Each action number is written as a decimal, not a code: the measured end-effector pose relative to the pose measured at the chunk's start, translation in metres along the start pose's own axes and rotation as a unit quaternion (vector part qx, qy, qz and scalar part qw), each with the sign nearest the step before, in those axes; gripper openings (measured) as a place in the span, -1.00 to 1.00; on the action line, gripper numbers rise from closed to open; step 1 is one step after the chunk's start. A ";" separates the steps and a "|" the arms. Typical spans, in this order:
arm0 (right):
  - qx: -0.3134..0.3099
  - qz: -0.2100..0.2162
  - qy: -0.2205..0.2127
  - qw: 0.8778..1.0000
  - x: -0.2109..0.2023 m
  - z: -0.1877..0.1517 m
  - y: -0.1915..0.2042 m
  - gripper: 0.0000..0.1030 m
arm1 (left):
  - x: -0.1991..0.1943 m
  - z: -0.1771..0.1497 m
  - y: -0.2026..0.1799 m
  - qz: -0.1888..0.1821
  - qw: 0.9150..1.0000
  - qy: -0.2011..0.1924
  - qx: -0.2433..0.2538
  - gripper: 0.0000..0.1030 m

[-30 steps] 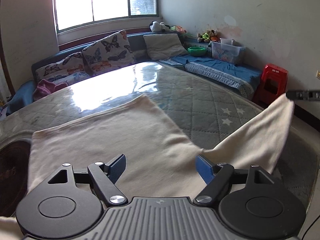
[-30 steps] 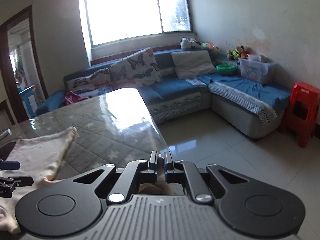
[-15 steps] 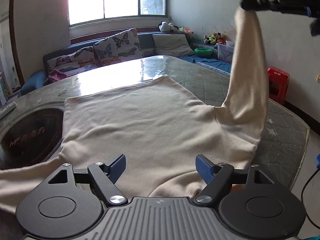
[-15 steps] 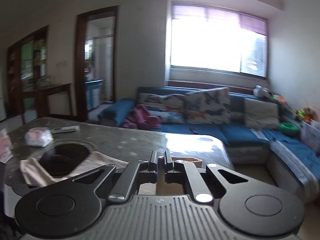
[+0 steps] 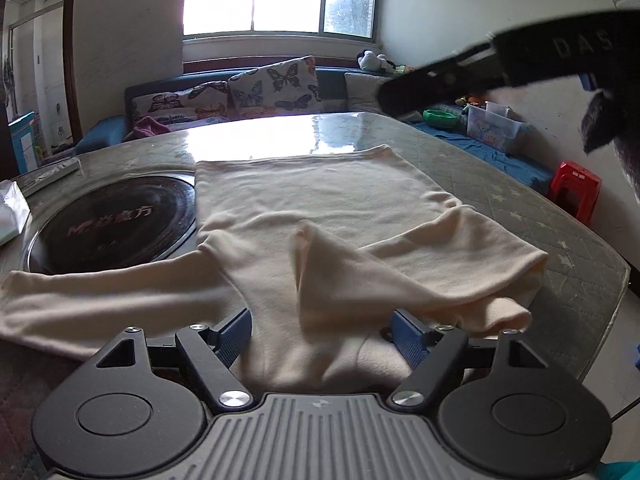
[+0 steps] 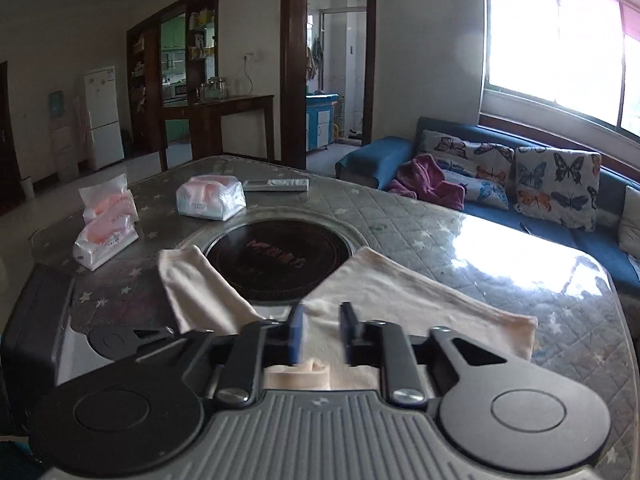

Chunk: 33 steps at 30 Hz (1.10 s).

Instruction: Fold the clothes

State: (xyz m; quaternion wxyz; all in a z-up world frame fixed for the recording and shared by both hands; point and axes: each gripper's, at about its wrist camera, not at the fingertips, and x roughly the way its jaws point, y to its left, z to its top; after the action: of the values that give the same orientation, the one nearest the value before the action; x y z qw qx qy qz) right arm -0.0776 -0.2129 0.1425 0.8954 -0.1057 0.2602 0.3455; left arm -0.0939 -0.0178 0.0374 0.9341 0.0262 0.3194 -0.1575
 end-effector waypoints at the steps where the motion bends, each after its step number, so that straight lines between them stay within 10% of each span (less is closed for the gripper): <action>1: 0.002 -0.007 0.004 1.000 -0.003 -0.004 -0.004 -0.52 | -0.001 0.000 0.001 0.001 1.000 -0.001 -0.001 0.54; 15: 0.090 -0.090 0.088 0.988 -0.021 -0.099 -0.071 -0.35 | 0.015 0.017 0.005 -0.001 1.000 0.002 -0.020 0.27; 22: 0.107 -0.092 0.073 0.987 -0.011 -0.100 -0.093 -0.35 | 0.017 0.016 0.001 -0.011 1.000 0.019 -0.017 -0.81; 33: 0.109 -0.101 0.082 0.986 0.029 -0.105 -0.114 -0.36 | -0.009 0.006 0.018 0.027 0.998 0.039 -0.030 -0.91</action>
State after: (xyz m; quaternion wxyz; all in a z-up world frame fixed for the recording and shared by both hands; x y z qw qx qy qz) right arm -0.0238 -0.3194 0.0395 0.9077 -0.0615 0.3563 0.2129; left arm -0.0914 0.0004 0.0466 0.9252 0.0127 0.3595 -0.1211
